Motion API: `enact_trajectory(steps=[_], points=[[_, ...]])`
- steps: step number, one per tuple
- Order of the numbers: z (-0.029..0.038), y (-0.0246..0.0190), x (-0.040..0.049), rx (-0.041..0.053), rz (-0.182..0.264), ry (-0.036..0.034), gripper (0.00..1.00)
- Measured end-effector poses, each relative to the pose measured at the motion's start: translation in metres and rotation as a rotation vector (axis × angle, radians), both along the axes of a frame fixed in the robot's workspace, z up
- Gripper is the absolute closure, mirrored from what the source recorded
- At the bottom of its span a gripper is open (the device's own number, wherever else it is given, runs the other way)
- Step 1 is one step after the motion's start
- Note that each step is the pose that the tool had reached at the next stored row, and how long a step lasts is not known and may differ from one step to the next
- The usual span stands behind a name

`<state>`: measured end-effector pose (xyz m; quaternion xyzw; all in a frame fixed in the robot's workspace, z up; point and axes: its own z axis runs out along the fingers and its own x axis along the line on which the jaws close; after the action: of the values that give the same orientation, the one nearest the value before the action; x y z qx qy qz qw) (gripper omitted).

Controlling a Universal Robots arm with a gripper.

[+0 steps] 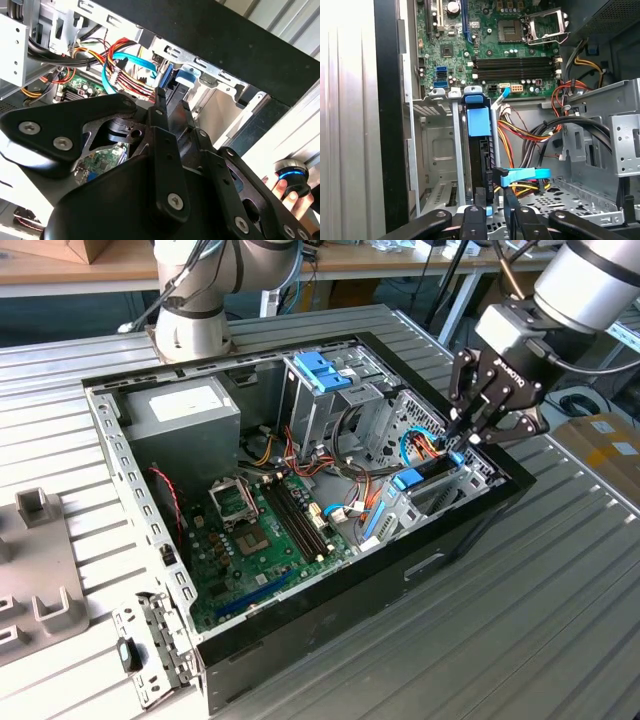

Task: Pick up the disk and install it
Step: 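Insert the first disk wire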

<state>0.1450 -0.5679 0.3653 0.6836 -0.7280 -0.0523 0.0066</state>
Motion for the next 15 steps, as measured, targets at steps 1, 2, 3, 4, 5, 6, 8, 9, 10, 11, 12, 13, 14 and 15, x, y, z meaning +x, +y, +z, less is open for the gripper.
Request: enact_trajectory(steps=[1,2,3,4,5,6,8,9,10,11,12,13,14,15], points=[[0.0009,0.0000,0.0000,0.0002,0.000,0.0000,0.71],[0.0016,0.0000,0.0000,0.0002,0.000,0.0000,0.71],[0.0023,0.0001,0.0000,0.0003,0.000,0.0000,0.71],[0.0030,0.0000,0.0000,0.0003,0.000,0.0000,0.71],[0.0038,0.0000,0.0000,0.0004,0.000,0.0000,0.71],[0.0042,0.0000,0.0000,0.0005,0.000,0.0000,0.71],[0.0044,0.0001,0.0005,0.0008,0.000,0.0005,0.71],[0.0044,0.0001,0.0008,0.0009,0.000,0.0009,0.71],[0.0044,0.0001,0.0009,0.0009,0.000,0.0011,0.71],[0.0045,0.0000,0.0017,0.0008,0.000,0.0020,0.71],[0.0044,0.0000,0.0032,0.0010,0.000,0.0039,0.71],[0.0043,0.0000,0.0056,0.0010,0.000,0.0069,0.71],[0.0044,0.0001,0.0095,0.0009,0.000,0.0113,0.71],[0.0043,0.0002,0.0122,0.0009,0.000,0.0143,0.71]])
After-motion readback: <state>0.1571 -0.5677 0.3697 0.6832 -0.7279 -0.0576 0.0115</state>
